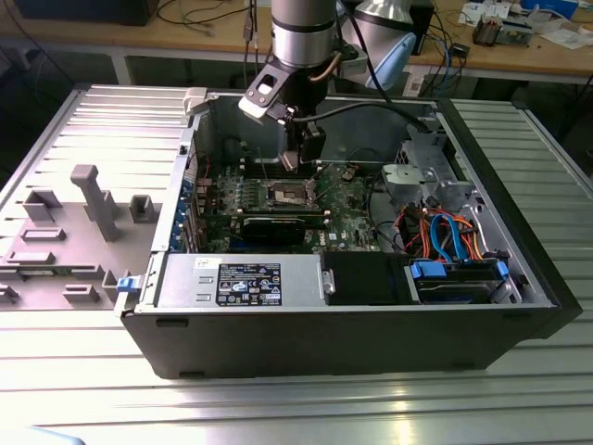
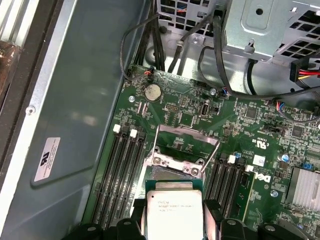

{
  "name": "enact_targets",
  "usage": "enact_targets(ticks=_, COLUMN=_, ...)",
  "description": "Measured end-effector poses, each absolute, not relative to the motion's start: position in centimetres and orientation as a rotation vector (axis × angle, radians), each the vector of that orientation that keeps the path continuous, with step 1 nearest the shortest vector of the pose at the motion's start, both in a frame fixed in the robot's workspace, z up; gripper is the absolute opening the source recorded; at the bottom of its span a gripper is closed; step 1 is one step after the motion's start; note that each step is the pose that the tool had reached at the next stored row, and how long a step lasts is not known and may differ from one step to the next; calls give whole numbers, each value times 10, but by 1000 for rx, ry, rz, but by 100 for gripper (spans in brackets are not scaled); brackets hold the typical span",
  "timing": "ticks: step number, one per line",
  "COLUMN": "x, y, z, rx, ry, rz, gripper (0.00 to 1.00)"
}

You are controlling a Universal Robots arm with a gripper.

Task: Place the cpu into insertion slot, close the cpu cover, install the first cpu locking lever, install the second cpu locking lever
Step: 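Place the cpu into insertion slot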

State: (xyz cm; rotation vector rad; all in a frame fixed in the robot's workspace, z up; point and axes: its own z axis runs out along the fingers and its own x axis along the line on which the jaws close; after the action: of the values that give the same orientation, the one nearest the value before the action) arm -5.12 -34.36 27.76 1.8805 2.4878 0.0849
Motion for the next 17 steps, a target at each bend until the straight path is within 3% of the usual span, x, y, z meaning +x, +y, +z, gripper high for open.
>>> enact_targets(ticks=17, x=-52, y=-344, z=272, rx=1997, ry=2391, rz=82, gripper=55)
